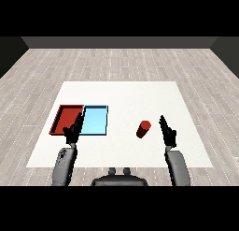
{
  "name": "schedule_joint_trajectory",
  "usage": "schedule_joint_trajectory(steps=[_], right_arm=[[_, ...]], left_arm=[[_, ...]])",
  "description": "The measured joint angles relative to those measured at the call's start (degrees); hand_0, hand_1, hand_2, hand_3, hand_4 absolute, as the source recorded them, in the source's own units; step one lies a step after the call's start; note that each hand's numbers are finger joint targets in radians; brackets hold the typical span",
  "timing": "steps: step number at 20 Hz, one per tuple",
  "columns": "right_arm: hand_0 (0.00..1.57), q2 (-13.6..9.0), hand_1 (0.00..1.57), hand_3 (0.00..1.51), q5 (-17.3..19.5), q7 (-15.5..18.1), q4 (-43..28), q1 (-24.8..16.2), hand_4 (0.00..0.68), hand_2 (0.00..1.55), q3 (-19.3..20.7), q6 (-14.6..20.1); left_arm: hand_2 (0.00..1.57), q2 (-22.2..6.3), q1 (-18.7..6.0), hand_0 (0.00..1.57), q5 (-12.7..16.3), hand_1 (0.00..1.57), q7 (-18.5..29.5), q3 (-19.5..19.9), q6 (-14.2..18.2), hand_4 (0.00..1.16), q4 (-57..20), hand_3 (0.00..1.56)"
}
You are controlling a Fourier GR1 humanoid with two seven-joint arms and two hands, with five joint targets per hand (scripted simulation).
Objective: Pick the red can and put it in the red box
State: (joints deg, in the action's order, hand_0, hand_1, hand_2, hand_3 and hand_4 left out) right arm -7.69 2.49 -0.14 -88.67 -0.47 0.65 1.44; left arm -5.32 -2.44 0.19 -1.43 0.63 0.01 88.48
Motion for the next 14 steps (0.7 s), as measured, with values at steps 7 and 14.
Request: schedule_joint_trajectory(steps=[7, 14], right_arm=[[0.00, -6.38, 0.00, 0.00, -10.74, 5.52, -3.15, -4.62, 0.000, 0.00, 8.65, -10.77], [0.00, -9.09, 0.00, 0.00, -19.44, 18.93, -2.95, -8.07, 0.000, 0.00, 14.59, -22.27]], left_arm=[[0.00, 0.46, -0.44, 0.00, 0.43, 0.00, 4.79, 0.25, -1.08, 0.00, 1.39, 0.00], [0.00, 2.07, 1.38, 0.00, 2.74, 0.00, 20.48, 1.60, -2.90, 0.00, 4.96, 0.00]])
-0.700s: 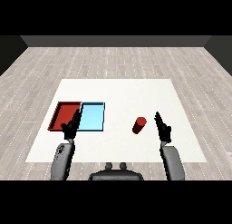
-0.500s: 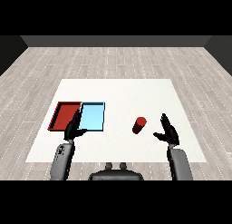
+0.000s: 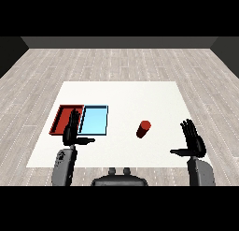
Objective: Pick the red can and put it in the red box
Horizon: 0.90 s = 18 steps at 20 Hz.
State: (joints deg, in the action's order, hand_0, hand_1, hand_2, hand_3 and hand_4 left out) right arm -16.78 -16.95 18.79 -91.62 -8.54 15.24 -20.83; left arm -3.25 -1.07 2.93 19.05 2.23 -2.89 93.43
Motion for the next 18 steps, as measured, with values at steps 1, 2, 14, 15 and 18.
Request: schedule_joint_trajectory(steps=[1, 2, 14, 15, 18], right_arm=[[0.00, -0.10, 0.00, 0.00, 0.17, 1.64, 1.48, 0.62, 0.000, 0.00, 0.37, -0.78], [0.00, -0.23, 0.00, 0.00, 0.23, 3.18, 2.23, 0.08, 0.000, 0.00, 0.89, -1.90], [0.00, 0.39, 0.00, 0.00, 0.60, 5.00, 4.77, 0.76, 0.000, 0.00, 4.76, -7.22], [0.00, 0.97, 0.00, 0.00, 1.30, 5.24, 5.65, 1.54, 0.000, 0.00, 4.37, -6.83], [0.00, 1.99, 0.00, 0.00, 1.79, 3.88, 6.10, 2.82, 0.000, 0.00, 3.59, -6.23]], left_arm=[[0.00, 0.67, 0.58, 0.00, -0.46, 0.00, 2.11, -0.78, 0.34, 0.00, -0.58, 0.00], [0.00, 0.18, 0.89, 0.00, 0.20, 0.00, 3.11, -0.21, -0.49, 0.00, -0.69, 0.00], [0.00, 0.22, 0.84, 0.00, 2.00, 0.00, 6.33, 0.91, -2.61, 0.00, -1.69, 0.00], [0.00, 0.59, 0.98, 0.00, 1.54, 0.00, 7.17, 0.65, -2.35, 0.00, -2.20, 0.00], [0.00, 0.41, 2.11, 0.00, 1.82, 0.00, 8.76, 0.97, -3.07, 0.00, -2.58, 0.00]])
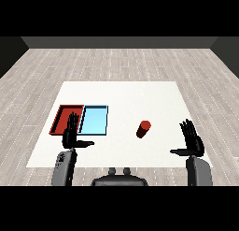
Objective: Pick the red can and put it in the red box
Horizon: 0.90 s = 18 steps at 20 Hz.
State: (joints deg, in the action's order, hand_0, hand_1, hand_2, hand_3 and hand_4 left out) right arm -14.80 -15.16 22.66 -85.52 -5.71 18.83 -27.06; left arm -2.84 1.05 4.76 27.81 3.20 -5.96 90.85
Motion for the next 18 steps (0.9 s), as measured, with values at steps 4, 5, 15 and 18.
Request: schedule_joint_trajectory(steps=[4, 5, 15, 18], right_arm=[[0.00, 0.26, 0.00, 0.00, 1.19, -1.78, 0.72, 2.71, 0.000, 0.00, -0.51, 1.17], [0.00, 0.27, 0.00, 0.00, 1.65, -1.67, 1.85, 3.75, 0.000, 0.00, -0.63, 1.37], [0.00, 3.38, 0.00, 0.00, 1.95, -6.34, 5.28, 9.40, 0.000, 0.00, -3.37, 3.99], [0.00, 4.66, 0.00, 0.00, 1.54, -6.01, 7.06, 9.63, 0.000, 0.00, -4.02, 4.05]], left_arm=[[0.00, 0.61, 0.25, 0.00, 0.05, 0.00, -0.29, -0.22, 0.56, 0.00, 0.51, 0.00], [0.00, 0.48, 0.26, 0.00, 0.32, 0.00, -1.11, -0.10, 0.61, 0.00, 1.38, 0.00], [0.00, 0.46, 0.21, 0.00, 1.53, 0.00, -1.43, 0.41, 0.22, 0.00, 1.93, 0.00], [0.00, 0.24, 0.21, 0.00, 1.64, 0.00, -1.24, 0.78, 0.15, 0.00, 1.82, 0.00]])
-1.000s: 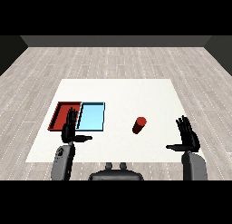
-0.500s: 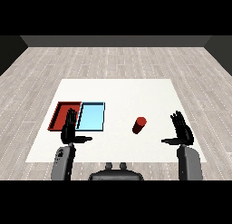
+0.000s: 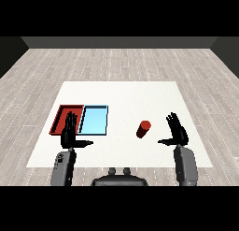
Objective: Pick the red can and put it in the red box
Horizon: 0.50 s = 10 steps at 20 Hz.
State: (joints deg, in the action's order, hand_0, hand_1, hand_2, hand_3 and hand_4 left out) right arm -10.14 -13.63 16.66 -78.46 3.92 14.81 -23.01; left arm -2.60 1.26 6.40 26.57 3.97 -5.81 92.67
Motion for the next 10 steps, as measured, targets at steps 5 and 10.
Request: schedule_joint_trajectory(steps=[5, 10], right_arm=[[0.00, 0.83, 0.00, 0.00, -1.10, -0.34, 2.14, 0.85, 0.000, 0.00, -0.61, -0.11], [0.00, 2.73, 0.00, 0.00, -0.53, 0.47, 3.39, 0.79, 0.000, 0.00, -2.39, 0.76]], left_arm=[[0.00, -0.08, -0.32, 0.00, -0.03, 0.00, -1.14, -0.04, 0.29, 0.00, 0.79, 0.00], [0.00, 0.34, 0.26, 0.00, -0.22, 0.00, -2.23, -0.37, 1.06, 0.00, 2.40, 0.00]])
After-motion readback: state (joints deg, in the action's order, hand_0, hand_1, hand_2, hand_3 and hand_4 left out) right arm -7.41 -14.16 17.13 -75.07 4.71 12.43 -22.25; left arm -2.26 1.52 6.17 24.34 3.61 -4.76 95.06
